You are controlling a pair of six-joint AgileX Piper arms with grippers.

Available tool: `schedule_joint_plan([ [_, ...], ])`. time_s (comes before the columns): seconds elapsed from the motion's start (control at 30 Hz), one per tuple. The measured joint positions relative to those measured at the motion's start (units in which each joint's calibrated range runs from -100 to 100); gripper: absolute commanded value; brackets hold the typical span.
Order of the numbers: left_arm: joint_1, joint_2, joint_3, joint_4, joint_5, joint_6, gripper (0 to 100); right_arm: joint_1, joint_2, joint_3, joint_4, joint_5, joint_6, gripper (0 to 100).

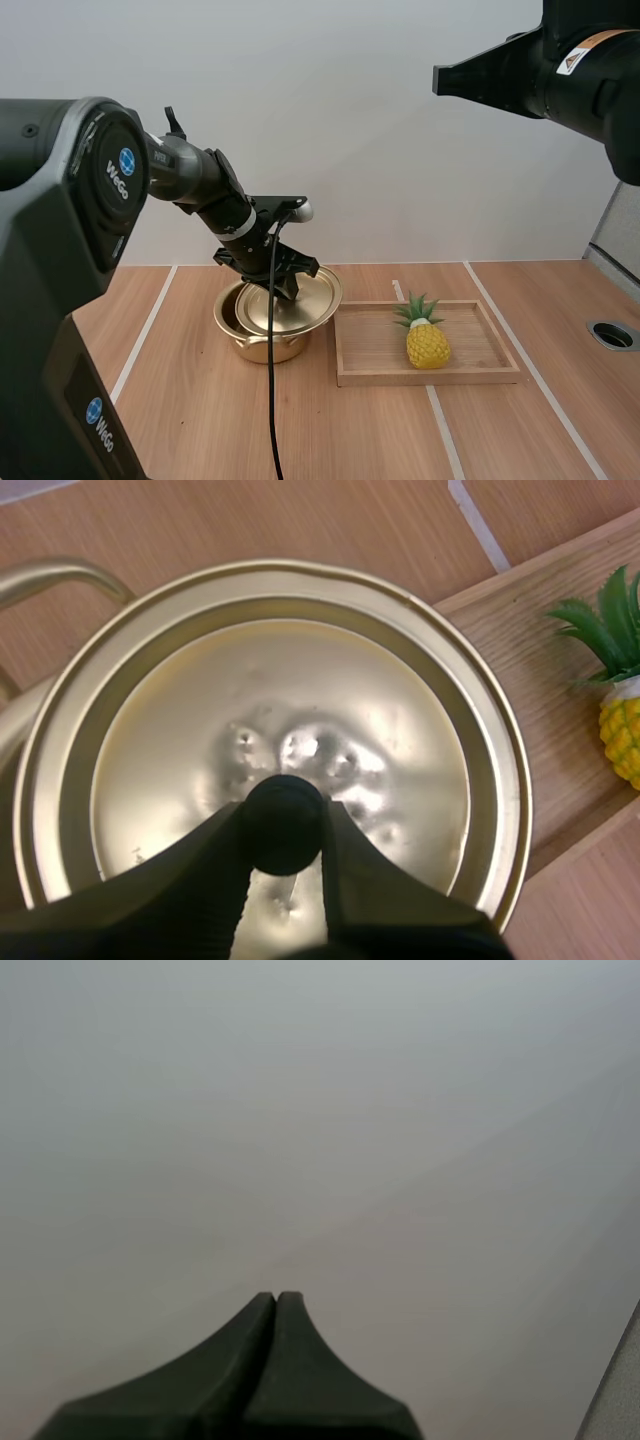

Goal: Open the pot, put the pineapple inside, and close it

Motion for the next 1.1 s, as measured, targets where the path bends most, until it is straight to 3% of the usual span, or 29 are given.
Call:
schedule_joint_plan([
  [0.5,0.0,-0.6,0.0,0.0,-2.2,0.6,0,0.0,0.0,0.0,0.0,0.0,0.0,0],
  [1.1,0.0,-23.4,0.0,-3.2,-42.2,2.2,0,0.0,0.0,0.0,0.0,0.5,0.0,0],
])
